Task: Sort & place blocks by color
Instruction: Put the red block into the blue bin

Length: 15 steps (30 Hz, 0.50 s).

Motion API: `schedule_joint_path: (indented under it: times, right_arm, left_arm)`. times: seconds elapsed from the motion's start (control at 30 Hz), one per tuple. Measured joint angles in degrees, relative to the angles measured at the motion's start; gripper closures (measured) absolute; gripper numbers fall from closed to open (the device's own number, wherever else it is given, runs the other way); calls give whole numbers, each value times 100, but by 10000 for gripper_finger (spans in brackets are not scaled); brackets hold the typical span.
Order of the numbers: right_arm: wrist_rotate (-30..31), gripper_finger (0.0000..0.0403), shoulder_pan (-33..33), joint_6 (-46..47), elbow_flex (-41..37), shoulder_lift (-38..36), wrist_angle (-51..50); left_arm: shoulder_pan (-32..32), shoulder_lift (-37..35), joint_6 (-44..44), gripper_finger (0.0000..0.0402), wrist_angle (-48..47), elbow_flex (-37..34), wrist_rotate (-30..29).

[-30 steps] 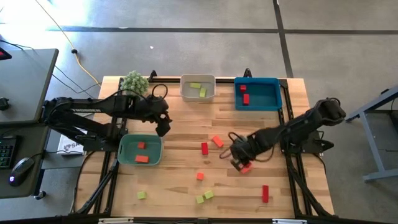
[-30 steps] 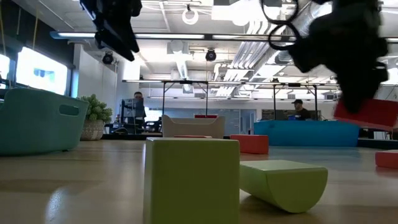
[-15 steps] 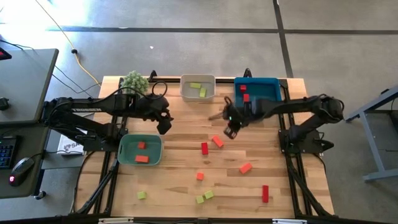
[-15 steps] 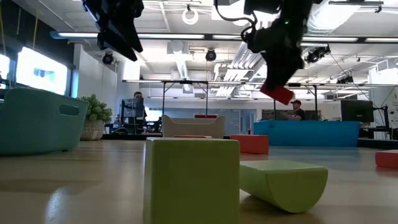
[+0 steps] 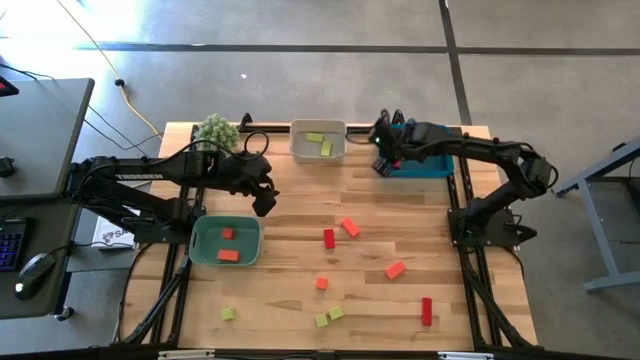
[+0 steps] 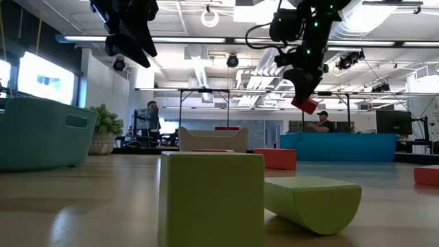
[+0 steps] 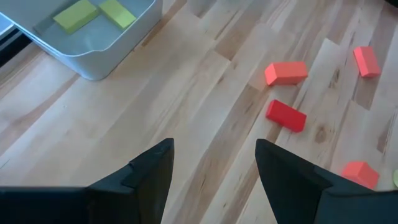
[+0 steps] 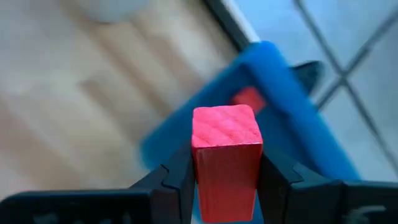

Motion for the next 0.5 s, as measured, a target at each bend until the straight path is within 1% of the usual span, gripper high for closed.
schedule_joint_path:
  times: [0.07, 0.27, 0.5]
  right_arm:
    - [128, 300, -269, -224, 0, 0, 67]
    - [99, 300, -1018, -705, -301, 0, 730]
    - [-375, 300, -1691, -872, -893, 2, 1374]
  left_arm:
    - [0, 0, -1, 186, 0, 0, 0]
    - [0, 0, -3, 185, 14, 0, 0]
    - [0, 0, -7, 185, 44, 0, -2]
